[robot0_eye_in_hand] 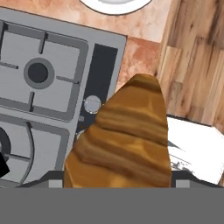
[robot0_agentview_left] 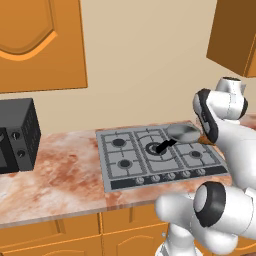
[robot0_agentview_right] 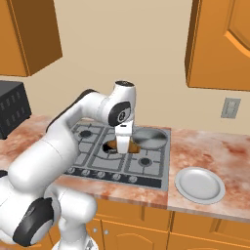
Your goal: Pick the croissant and place it on the pan. Then turn on the stove to warm the croissant.
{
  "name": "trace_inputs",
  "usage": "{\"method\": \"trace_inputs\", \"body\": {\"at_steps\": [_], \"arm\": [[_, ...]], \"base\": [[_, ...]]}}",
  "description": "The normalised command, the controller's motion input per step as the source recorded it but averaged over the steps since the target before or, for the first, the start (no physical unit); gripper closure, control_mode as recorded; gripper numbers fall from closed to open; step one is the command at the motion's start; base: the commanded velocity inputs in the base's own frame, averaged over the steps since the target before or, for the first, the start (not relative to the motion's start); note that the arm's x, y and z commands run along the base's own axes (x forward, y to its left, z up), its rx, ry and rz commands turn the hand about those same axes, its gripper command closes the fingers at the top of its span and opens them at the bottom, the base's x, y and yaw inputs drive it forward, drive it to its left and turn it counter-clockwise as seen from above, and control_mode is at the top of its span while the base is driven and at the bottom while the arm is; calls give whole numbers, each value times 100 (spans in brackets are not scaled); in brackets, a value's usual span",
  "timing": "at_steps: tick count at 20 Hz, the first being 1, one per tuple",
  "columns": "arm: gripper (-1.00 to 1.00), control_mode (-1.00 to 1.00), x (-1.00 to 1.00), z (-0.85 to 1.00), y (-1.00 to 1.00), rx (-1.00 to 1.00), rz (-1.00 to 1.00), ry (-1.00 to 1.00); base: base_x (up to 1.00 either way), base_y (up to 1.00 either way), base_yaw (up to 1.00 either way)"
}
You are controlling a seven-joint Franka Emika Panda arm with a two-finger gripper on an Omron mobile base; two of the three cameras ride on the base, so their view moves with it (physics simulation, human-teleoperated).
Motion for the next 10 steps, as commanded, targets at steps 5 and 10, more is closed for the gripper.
{"method": "trace_inputs", "body": {"at_steps": [5,10], "arm": [[100,-100,36,0,23,0,19,8],[100,-100,40,0,9,0,22,1]], "base": [[0,0,0],[0,0,0]]}}
